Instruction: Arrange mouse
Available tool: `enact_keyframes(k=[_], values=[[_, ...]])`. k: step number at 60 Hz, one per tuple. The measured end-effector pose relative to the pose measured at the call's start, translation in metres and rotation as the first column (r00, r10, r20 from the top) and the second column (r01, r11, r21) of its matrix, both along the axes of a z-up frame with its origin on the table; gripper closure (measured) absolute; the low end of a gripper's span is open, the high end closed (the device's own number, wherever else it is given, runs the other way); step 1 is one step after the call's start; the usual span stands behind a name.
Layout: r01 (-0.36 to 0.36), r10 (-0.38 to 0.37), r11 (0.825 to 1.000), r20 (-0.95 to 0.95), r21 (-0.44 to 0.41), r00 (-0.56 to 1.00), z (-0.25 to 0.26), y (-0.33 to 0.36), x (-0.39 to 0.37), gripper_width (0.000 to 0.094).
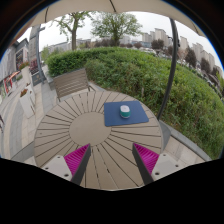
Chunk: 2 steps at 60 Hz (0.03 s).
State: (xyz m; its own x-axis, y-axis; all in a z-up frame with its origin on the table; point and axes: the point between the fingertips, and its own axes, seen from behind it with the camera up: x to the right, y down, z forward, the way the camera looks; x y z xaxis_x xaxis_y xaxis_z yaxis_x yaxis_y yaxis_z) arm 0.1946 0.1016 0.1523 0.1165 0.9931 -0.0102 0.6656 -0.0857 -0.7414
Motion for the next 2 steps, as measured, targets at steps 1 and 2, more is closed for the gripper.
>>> enact_keyframes(k=[1,2], values=[[0.003,-0.003,1.000,0.001,-0.001,1.000,0.0004,0.0000,0.0005,0.0079],[0.005,-0.005,1.000,0.001,-0.003,1.000,0.0006,-0.0004,0.0009,0.0079]])
